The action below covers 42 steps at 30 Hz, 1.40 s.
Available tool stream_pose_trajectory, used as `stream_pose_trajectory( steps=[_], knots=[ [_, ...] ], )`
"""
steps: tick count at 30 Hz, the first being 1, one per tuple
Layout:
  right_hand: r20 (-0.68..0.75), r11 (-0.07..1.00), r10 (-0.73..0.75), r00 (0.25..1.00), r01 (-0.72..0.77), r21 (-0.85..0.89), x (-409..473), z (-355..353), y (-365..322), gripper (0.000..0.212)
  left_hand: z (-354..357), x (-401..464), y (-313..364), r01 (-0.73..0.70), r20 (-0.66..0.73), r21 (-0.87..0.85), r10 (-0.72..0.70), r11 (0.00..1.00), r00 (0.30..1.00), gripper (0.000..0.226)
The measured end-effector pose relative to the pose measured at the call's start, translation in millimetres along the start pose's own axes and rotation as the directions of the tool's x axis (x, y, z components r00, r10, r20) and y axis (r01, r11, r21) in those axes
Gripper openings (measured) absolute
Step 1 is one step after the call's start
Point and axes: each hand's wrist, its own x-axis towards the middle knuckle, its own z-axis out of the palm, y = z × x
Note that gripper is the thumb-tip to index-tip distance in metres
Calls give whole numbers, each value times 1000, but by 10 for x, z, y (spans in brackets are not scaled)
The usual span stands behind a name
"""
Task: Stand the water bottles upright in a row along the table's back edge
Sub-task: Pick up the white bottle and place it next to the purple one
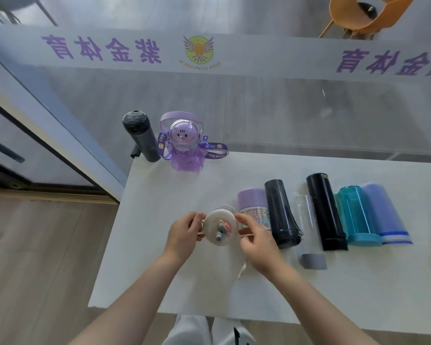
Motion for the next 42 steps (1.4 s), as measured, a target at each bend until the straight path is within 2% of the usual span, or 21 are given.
stream_pose_trajectory(
  steps=[3,6,9,13,16,18,20,22,24,26,28,33,38,42],
  knots=[
    [147,983,-81,986,103,-149,50,-80,20,66,36,85,118,33,-36,4,-33,999,999,28],
    [217,945,-170,961,221,-242,99,-64,-19,76,94,167,202,24,16,35,-24,999,1000,29],
    [185,951,-200,962,236,-200,192,-38,-54,85,128,220,292,-25,46,45,23,999,999,28],
    [104,930,-202,974,224,-290,353,-1,-42,91,107,353,350,-59,91,-41,63,997,994,32],
    [69,925,-170,983,184,-333,491,48,-49,93,41,501,272,-34,70,-90,40,995,997,28],
    [36,925,-183,983,184,-332,592,63,-77,90,-11,618,136,-22,34,22,21,1000,999,26],
    [-7,928,-192,981,179,-327,712,47,-132,84,-73,760,-84,-31,-24,351,42,936,999,31],
    [-42,930,-181,983,157,-333,859,17,-201,77,-130,852,-324,-40,-29,652,78,757,997,48],
    [-75,934,-167,983,134,-331,1030,-6,-256,69,-157,872,-523,-43,13,805,56,591,998,60],
    [-113,946,-131,985,90,-311,1208,-33,-301,65,-172,866,-688,-60,26,845,71,531,997,70],
    [-157,954,-103,982,53,-296,1390,-66,-328,67,-185,874,-821,-93,42,853,110,514,993,68],
    [-198,928,-77,977,-2,-372,1822,-118,-397,90,-206,862,-920,-125,32,847,185,516,982,60],
    [-295,947,-60,954,-40,-320,2210,-89,-533,80,-194,879,-948,-125,19,860,214,495,977,59],
    [-384,966,-37,923,-65,-250,2413,-36,-601,82,-204,891,-959,-126,17,860,219,495,976,60]
  ],
)
